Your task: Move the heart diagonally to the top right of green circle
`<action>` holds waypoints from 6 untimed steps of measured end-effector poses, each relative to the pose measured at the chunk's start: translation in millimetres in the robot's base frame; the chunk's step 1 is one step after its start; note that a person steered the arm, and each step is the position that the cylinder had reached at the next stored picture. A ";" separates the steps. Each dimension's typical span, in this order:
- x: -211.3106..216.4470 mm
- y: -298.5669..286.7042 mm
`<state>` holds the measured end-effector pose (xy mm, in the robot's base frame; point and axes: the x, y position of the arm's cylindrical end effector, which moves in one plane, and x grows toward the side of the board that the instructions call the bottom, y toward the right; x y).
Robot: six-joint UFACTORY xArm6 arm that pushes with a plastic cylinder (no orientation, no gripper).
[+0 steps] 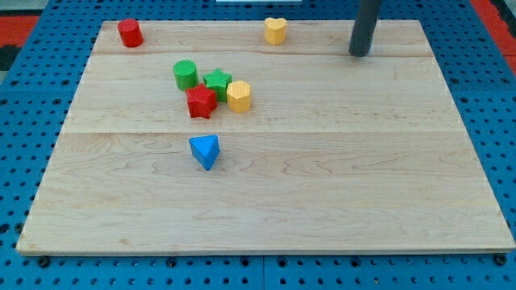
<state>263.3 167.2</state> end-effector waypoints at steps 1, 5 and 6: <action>-15.6 -8.8; -30.1 -159.1; 0.1 -107.6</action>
